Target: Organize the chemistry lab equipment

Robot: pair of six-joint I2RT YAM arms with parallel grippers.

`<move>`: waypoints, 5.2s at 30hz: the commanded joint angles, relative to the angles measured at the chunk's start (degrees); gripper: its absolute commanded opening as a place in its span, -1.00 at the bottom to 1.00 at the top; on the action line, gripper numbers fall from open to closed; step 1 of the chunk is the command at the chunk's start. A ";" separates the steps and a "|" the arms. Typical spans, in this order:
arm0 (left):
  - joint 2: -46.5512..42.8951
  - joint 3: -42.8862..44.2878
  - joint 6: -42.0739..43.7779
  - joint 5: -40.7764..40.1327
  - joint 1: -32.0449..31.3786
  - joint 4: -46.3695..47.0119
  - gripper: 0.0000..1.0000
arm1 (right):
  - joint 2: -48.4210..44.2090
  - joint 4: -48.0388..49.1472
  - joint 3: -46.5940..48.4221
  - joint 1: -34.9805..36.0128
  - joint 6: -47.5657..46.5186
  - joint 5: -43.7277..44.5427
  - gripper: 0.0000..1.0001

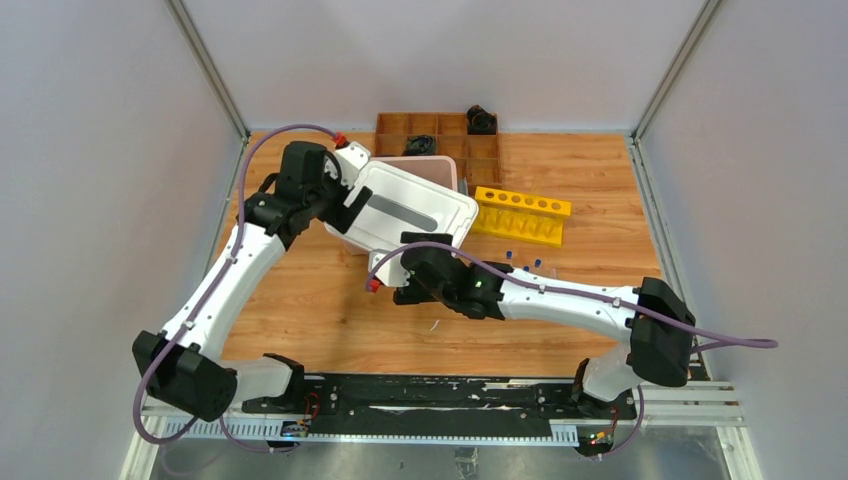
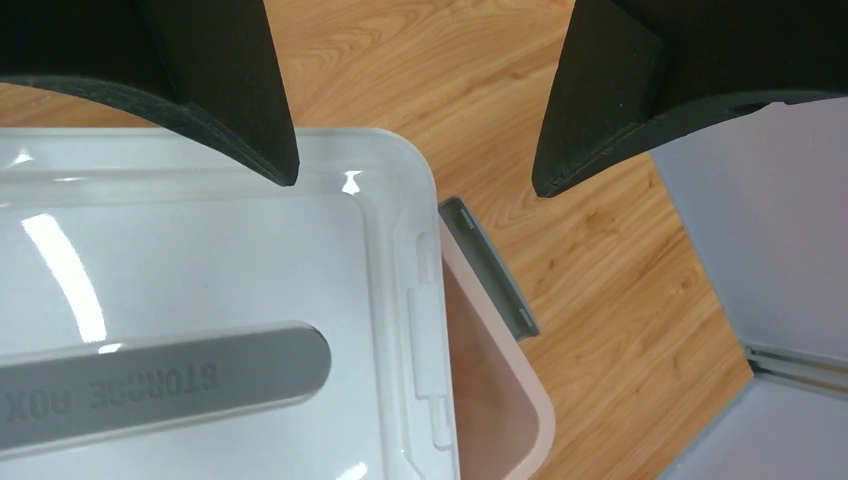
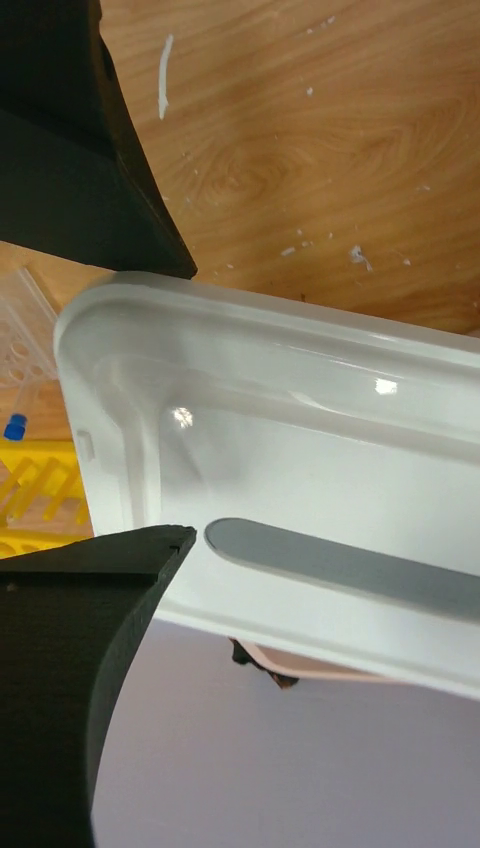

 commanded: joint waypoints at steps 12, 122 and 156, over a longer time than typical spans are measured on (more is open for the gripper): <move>8.45 -0.74 -2.96 -0.72 3.95 6.04 0.78 | -3.23 -4.32 -2.18 -0.43 9.54 -1.40 0.90; 18.14 8.41 -7.79 13.52 17.04 5.45 0.63 | 28.74 -27.20 44.43 -39.98 64.47 -31.68 -0.49; 20.52 12.20 -8.05 9.49 17.03 7.47 0.67 | 41.07 -39.12 64.66 -41.60 56.72 -30.89 0.09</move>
